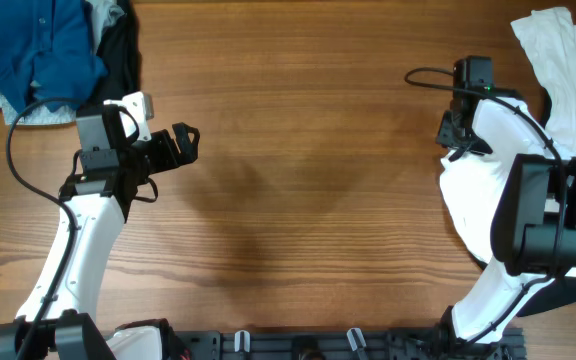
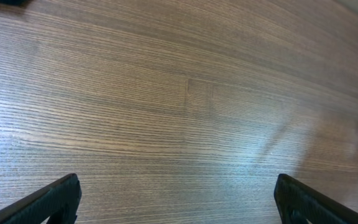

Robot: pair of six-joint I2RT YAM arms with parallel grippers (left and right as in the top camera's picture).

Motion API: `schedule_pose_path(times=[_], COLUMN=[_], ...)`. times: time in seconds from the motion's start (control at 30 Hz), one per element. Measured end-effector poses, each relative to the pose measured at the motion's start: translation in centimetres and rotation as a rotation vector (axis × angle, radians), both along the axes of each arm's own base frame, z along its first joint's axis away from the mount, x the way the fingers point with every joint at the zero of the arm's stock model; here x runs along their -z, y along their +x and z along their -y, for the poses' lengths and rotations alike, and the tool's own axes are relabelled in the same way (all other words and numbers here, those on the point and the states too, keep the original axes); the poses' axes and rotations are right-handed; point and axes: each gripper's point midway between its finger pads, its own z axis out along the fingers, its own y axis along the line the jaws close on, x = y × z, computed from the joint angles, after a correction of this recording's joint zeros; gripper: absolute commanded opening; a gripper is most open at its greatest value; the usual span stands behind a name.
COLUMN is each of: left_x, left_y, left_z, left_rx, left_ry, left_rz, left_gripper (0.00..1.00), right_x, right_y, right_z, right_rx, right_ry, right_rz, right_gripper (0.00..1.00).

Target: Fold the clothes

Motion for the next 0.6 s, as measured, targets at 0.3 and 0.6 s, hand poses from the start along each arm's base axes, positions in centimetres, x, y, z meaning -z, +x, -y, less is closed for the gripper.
schedule_pose_path(times=[0.3,0.6], left_x=[0.0,0.0], left_y=[0.0,0.0], left_z=[0.0,0.0], left_rx=[0.0,0.0], left_ry=[0.0,0.0], left_rz=[0.0,0.0], left_gripper=[1.0,1.0], right_x=[0.0,-4.0], right_y=[-0.1,-0.4], right_z=[0.1,-0.8], right_rx=[0.0,-0.006], right_ry=[-0.003,0.048], right_rz=[-0.003,0.019], right_gripper=[0.04,0.04])
